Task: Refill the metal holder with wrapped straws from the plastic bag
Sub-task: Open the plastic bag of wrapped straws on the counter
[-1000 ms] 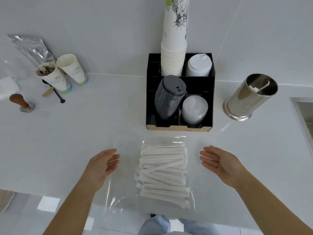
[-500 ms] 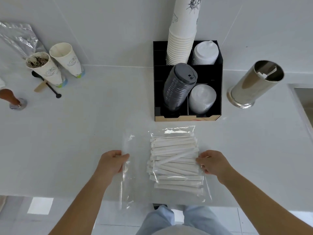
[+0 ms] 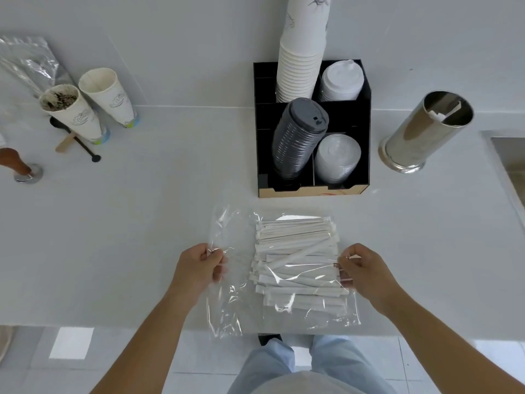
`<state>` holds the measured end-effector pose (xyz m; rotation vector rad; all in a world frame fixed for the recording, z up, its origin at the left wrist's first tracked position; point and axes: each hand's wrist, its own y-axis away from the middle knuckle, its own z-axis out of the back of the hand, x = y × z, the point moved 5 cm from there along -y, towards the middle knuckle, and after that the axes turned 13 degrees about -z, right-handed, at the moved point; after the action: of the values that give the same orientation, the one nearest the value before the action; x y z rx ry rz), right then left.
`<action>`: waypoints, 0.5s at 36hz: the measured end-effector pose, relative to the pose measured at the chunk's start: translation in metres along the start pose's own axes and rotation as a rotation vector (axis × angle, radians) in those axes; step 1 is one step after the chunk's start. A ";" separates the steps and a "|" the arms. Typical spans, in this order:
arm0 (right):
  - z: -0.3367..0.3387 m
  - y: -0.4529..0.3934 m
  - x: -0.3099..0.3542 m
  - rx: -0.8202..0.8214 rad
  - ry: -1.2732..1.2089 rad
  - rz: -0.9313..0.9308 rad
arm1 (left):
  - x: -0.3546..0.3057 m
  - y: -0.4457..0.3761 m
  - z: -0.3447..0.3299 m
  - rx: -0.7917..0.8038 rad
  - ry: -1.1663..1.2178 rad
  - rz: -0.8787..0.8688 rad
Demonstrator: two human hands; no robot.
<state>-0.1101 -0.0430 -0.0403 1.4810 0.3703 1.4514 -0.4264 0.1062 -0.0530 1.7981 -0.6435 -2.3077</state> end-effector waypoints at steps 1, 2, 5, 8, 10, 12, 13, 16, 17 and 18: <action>0.003 0.002 0.000 0.006 -0.017 0.004 | 0.000 0.001 -0.002 0.000 -0.005 -0.004; 0.010 0.003 0.001 0.006 -0.031 0.009 | -0.001 0.001 -0.007 0.005 -0.013 -0.010; 0.017 0.006 0.004 0.015 -0.046 0.023 | -0.004 0.003 -0.012 0.005 -0.022 -0.030; 0.033 0.007 0.005 0.018 -0.064 0.040 | -0.009 0.008 -0.025 0.009 -0.013 -0.047; 0.046 0.008 0.006 0.020 -0.081 0.047 | -0.012 0.011 -0.037 0.015 -0.012 -0.051; 0.060 0.009 0.006 0.016 -0.091 0.056 | -0.016 0.016 -0.050 0.019 -0.012 -0.050; 0.068 0.009 0.006 0.011 -0.099 0.060 | -0.018 0.018 -0.058 0.023 -0.014 -0.050; 0.098 0.010 0.004 -0.005 -0.125 0.065 | -0.026 0.025 -0.088 0.046 -0.024 -0.061; 0.103 0.011 0.004 -0.010 -0.124 0.068 | -0.027 0.027 -0.093 0.049 -0.026 -0.063; 0.108 0.011 0.005 -0.015 -0.118 0.074 | -0.028 0.028 -0.096 0.050 -0.026 -0.067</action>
<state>-0.0186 -0.0900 -0.0065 1.5743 0.2335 1.4133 -0.3311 0.0683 -0.0346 1.8419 -0.6599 -2.3819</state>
